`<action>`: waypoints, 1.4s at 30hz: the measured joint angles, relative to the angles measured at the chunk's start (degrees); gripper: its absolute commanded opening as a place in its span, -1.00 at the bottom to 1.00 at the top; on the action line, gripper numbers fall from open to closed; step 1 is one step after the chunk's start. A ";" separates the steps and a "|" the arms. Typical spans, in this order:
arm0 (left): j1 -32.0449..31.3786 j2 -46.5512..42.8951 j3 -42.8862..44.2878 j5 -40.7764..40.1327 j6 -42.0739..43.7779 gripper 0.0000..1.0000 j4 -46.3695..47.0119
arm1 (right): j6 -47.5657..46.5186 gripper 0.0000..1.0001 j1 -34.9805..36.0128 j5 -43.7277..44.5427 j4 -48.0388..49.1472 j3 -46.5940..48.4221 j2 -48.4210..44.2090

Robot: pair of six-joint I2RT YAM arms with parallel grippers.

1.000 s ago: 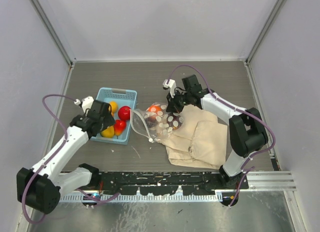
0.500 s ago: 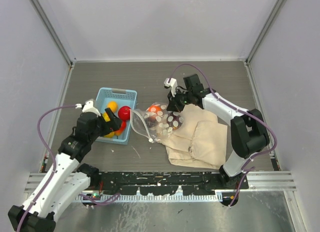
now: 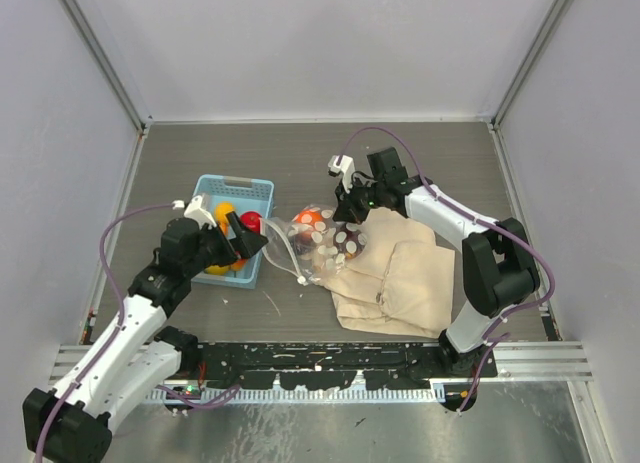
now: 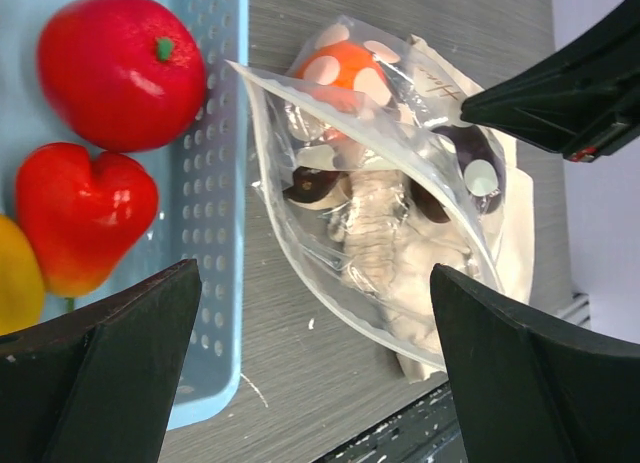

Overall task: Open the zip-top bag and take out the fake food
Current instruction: Place the fake fruit in the bin, then pick up the fake fruit from the zipper food storage bag.

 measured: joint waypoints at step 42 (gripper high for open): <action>-8.31 24.55 2.54 9.53 -1.75 0.19 17.07 | 13.42 -0.85 0.70 -1.09 14.53 -7.30 0.35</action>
